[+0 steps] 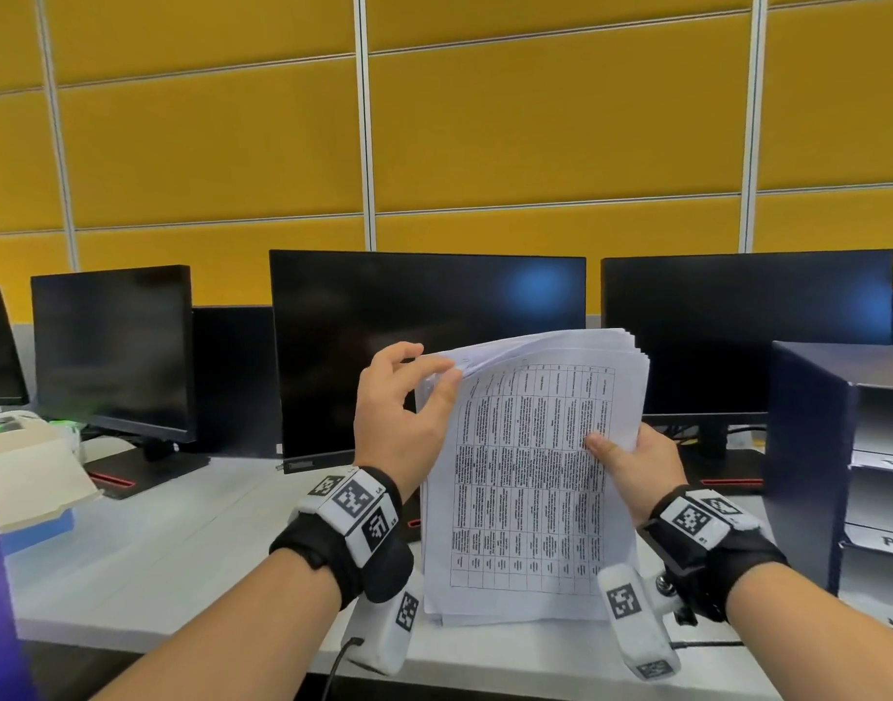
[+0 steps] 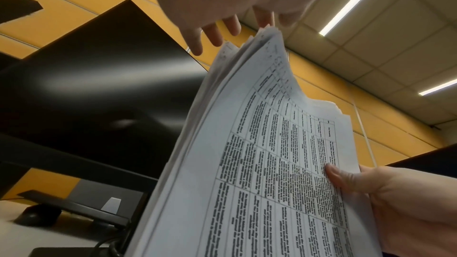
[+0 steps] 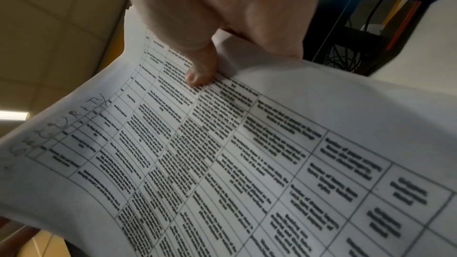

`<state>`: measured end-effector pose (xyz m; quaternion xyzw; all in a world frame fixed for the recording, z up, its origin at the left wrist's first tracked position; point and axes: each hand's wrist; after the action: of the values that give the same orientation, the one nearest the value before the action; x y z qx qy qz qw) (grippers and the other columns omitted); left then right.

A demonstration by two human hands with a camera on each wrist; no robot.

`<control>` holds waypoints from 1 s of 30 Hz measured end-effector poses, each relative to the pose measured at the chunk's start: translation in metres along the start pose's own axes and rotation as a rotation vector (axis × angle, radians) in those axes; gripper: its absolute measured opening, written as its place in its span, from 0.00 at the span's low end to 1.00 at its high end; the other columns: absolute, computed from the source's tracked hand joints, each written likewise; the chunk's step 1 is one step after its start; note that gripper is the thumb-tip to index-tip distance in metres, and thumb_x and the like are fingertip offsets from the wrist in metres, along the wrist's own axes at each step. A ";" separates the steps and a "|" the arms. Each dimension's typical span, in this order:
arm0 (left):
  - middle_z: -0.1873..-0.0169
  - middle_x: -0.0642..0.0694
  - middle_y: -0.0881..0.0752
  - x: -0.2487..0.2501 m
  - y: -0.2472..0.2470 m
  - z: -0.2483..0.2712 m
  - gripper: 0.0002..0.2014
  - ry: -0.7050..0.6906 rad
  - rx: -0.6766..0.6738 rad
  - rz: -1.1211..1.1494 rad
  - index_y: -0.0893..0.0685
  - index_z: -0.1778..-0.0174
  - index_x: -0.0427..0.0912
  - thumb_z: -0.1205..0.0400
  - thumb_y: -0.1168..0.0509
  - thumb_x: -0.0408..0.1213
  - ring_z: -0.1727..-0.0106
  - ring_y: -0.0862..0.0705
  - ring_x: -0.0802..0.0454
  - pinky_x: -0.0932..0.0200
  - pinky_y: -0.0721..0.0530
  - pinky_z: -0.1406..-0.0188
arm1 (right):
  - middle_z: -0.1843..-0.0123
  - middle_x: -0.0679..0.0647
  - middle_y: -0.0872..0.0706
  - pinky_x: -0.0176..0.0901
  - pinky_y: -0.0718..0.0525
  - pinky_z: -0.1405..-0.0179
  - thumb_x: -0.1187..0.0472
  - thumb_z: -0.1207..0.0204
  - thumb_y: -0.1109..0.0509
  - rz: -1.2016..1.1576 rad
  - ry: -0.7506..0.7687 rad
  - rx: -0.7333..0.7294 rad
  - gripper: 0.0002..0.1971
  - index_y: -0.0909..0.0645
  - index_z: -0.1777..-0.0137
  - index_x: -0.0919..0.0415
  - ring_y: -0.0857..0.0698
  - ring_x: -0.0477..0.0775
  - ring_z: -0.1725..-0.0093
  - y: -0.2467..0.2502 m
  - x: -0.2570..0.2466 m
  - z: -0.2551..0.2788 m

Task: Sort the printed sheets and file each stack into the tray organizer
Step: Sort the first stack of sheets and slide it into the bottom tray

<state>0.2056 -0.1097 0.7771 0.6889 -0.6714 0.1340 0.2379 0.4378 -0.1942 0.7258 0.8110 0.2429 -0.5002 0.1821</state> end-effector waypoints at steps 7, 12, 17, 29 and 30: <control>0.48 0.56 0.20 -0.002 0.001 -0.007 0.08 -0.020 0.034 -0.176 0.11 0.46 0.47 0.20 0.30 0.40 0.41 0.24 0.55 0.74 0.30 0.51 | 0.44 0.60 0.12 0.63 0.18 0.38 0.64 0.25 0.27 0.008 0.004 -0.048 0.15 0.18 0.39 0.65 0.14 0.59 0.44 0.004 -0.001 0.003; 0.53 0.58 0.17 0.007 0.002 -0.011 0.09 0.059 -0.052 -0.239 0.12 0.47 0.51 0.19 0.33 0.46 0.44 0.23 0.53 0.54 0.19 0.47 | 0.42 0.60 0.12 0.63 0.18 0.37 0.66 0.24 0.28 -0.014 0.005 -0.059 0.15 0.19 0.37 0.66 0.14 0.59 0.43 0.008 -0.006 0.009; 0.59 0.58 0.15 0.010 0.003 -0.013 0.04 0.184 -0.043 -0.169 0.13 0.59 0.53 0.21 0.33 0.42 0.52 0.17 0.53 0.51 0.14 0.50 | 0.42 0.60 0.12 0.63 0.18 0.37 0.67 0.24 0.29 -0.006 0.004 -0.077 0.15 0.19 0.37 0.65 0.14 0.60 0.43 0.009 -0.008 0.012; 0.62 0.54 0.15 0.017 0.012 -0.026 0.07 0.245 -0.126 -0.205 0.17 0.61 0.50 0.18 0.38 0.39 0.56 0.16 0.52 0.49 0.12 0.51 | 0.42 0.58 0.12 0.62 0.19 0.36 0.66 0.23 0.30 -0.010 -0.030 -0.106 0.16 0.20 0.36 0.64 0.14 0.59 0.43 0.012 -0.015 0.017; 0.61 0.54 0.16 0.017 0.013 -0.026 0.07 0.225 -0.132 -0.218 0.18 0.58 0.49 0.16 0.39 0.40 0.55 0.16 0.53 0.52 0.13 0.52 | 0.42 0.58 0.12 0.62 0.19 0.36 0.66 0.23 0.30 -0.013 -0.030 -0.108 0.16 0.20 0.36 0.64 0.14 0.59 0.43 0.012 -0.015 0.017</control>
<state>0.1975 -0.1106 0.8094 0.7213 -0.5690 0.1393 0.3696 0.4269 -0.2162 0.7327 0.7907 0.2721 -0.4997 0.2261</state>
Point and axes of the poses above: each hand's wrist, its own z-axis away from the middle knuckle, its own y-axis out of the back of the hand, x = y × z
